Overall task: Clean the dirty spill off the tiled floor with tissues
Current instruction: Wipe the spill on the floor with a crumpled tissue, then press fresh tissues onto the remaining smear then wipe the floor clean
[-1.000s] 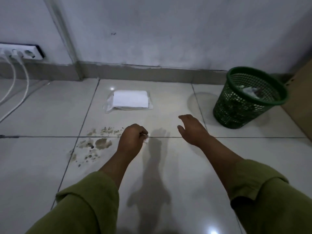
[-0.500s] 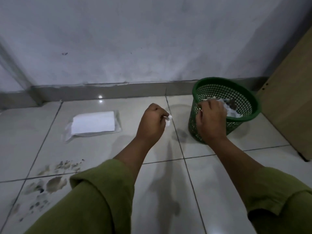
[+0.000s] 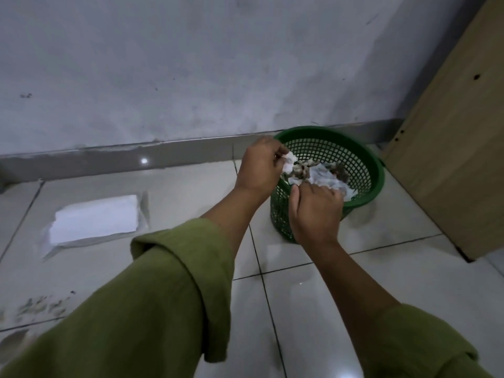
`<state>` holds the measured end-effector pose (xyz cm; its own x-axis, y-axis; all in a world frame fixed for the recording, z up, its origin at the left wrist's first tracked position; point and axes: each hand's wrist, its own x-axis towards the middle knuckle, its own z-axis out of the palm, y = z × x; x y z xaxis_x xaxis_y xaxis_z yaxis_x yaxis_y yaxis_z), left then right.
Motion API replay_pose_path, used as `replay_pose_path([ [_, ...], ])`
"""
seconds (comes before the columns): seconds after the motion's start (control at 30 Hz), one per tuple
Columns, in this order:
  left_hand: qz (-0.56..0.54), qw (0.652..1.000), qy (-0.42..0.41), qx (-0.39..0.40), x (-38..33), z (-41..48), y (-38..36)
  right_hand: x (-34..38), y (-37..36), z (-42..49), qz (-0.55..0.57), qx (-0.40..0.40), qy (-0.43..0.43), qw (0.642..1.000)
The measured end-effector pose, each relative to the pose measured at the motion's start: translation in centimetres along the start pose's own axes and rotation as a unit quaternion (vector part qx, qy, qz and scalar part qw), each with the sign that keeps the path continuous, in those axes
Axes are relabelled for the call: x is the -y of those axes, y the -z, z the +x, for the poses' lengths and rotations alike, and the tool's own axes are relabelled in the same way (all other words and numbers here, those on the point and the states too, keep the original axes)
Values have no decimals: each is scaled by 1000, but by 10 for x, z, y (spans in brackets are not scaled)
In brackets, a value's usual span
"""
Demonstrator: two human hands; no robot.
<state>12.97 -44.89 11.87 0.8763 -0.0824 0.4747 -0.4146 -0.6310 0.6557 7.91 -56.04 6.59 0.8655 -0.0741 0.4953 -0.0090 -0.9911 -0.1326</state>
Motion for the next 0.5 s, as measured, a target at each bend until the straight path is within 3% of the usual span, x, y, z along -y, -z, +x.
replay_pose_path([
  [0.1,38,999,5,37,8,-1,0,1,-2,0,-1,-21,1,1000],
  [0.5,87,995,42,32,49,-49,59,12,11,1,27,5,-21,999],
])
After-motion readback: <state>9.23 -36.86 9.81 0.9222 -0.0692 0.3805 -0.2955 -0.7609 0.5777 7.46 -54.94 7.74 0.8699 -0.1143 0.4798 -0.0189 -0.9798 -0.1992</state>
